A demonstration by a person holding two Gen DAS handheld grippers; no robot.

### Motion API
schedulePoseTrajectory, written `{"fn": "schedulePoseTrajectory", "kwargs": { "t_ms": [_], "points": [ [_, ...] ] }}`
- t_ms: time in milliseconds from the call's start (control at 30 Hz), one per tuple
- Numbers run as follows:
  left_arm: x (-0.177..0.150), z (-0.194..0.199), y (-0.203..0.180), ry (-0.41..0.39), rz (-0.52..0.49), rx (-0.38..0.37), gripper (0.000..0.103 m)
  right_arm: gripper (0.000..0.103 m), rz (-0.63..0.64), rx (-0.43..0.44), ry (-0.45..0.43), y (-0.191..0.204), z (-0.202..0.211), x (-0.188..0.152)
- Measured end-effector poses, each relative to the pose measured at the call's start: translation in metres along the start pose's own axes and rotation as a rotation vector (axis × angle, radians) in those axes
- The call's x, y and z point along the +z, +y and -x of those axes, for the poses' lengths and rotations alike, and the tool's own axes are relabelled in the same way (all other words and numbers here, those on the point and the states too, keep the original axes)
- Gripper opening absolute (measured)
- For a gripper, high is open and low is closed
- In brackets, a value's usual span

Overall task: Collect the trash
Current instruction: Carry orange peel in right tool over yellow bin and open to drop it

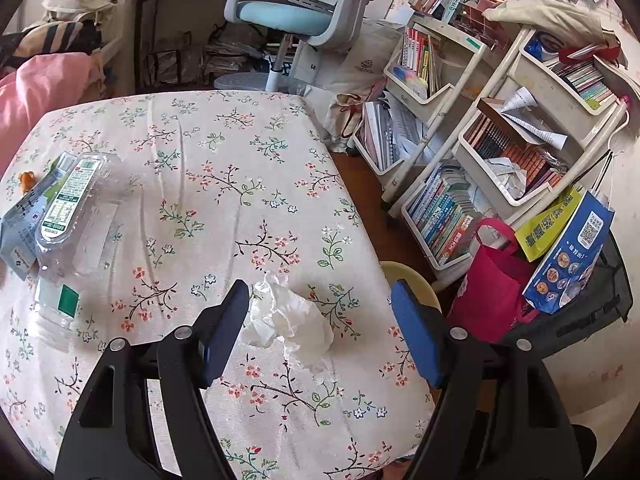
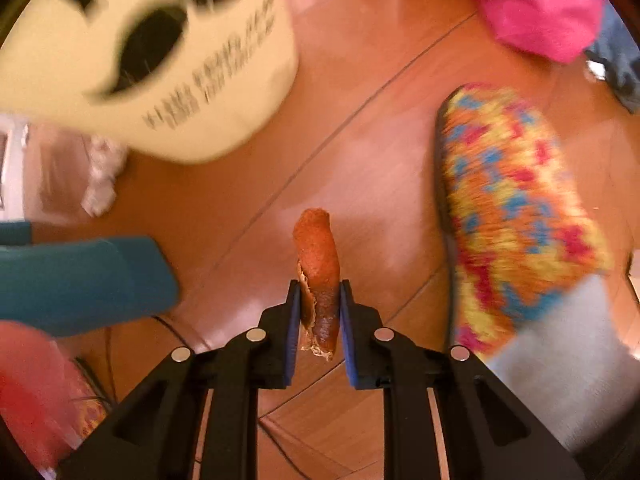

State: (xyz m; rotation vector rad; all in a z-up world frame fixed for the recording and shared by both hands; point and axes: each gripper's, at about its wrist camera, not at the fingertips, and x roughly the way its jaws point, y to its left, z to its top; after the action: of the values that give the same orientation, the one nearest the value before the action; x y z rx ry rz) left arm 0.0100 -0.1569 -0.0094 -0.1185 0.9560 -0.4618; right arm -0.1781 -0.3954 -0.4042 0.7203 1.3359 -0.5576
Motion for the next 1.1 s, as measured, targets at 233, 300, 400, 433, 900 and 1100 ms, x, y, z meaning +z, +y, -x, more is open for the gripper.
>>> {"fn": "schedulePoseTrajectory", "kwargs": {
  "t_ms": [233, 300, 400, 433, 900, 1100],
  "points": [
    [-0.003, -0.002, 0.005, 0.017, 0.030, 0.016, 0.070, 0.019, 0.002, 0.054, -0.266, -0.005, 0.116, 0.025],
    [-0.003, 0.001, 0.007, 0.006, 0.036, 0.016, 0.070, 0.019, 0.040, 0.069, -0.348, 0.003, 0.156, 0.037],
    [-0.005, -0.002, 0.009, 0.011, 0.040, 0.023, 0.071, 0.019, 0.128, 0.048, -0.461, 0.011, 0.203, 0.047],
    [-0.005, -0.003, 0.009, 0.015, 0.042, 0.024, 0.071, 0.019, 0.142, 0.034, -0.484, 0.014, 0.210, 0.051],
    [-0.008, 0.009, 0.009, -0.004, 0.063, -0.001, 0.071, 0.019, 0.002, -0.114, -0.537, -0.071, 0.265, 0.054],
    [-0.009, 0.007, 0.007, 0.002, 0.064, -0.002, 0.071, 0.019, -0.065, -0.127, -0.581, -0.094, 0.285, 0.043]
  ]
}}
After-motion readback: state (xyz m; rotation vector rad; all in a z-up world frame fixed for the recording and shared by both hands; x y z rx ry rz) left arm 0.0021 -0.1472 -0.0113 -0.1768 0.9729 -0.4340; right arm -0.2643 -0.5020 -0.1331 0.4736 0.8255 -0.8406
